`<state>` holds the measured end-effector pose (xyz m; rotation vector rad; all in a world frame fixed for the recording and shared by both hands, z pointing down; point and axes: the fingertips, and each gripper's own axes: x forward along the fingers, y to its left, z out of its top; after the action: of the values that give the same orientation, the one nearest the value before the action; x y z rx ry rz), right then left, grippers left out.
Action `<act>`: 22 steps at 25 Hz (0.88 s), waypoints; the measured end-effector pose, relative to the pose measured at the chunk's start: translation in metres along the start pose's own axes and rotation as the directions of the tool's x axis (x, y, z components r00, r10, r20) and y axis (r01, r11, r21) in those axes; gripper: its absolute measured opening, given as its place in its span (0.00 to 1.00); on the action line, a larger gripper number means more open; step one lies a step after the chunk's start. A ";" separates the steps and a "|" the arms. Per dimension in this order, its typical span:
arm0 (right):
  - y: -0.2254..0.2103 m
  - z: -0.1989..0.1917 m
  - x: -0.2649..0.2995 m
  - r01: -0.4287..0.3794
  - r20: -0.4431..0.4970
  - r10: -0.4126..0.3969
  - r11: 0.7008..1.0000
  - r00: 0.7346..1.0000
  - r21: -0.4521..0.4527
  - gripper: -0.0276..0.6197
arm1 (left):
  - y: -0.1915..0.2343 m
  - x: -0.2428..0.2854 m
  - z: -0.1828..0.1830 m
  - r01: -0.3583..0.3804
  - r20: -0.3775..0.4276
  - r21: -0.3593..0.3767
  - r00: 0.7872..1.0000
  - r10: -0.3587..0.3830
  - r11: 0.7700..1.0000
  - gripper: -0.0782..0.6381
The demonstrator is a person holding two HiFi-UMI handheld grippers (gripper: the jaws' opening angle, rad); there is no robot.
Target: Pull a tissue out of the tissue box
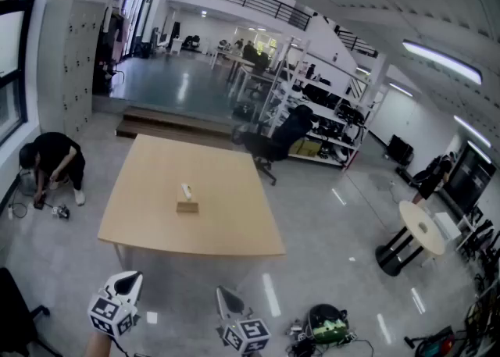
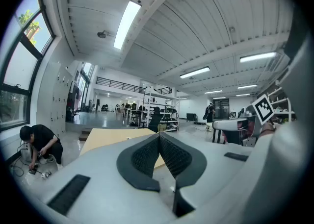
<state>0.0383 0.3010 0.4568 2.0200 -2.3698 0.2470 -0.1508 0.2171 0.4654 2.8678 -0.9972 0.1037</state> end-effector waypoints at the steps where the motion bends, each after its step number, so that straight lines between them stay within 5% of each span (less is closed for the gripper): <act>1: -0.001 0.000 0.000 0.003 -0.001 -0.003 1.000 1.000 -0.001 0.04 | 0.000 0.001 0.000 0.000 -0.001 0.001 1.000 0.000 1.000 0.12; 9: -0.015 0.010 -0.002 0.035 0.039 -0.036 0.999 0.999 0.014 0.04 | -0.002 0.006 0.003 -0.004 -0.003 0.000 1.000 0.004 1.000 0.12; 22: -0.034 0.000 0.005 -0.045 0.018 0.045 0.999 0.999 0.010 0.04 | -0.025 0.027 -0.006 -0.025 -0.001 0.011 1.000 0.025 1.000 0.12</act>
<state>0.0706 0.2908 0.4611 1.9833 -2.4320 0.2435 -0.1146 0.2208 0.4723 2.8656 -1.0350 0.1138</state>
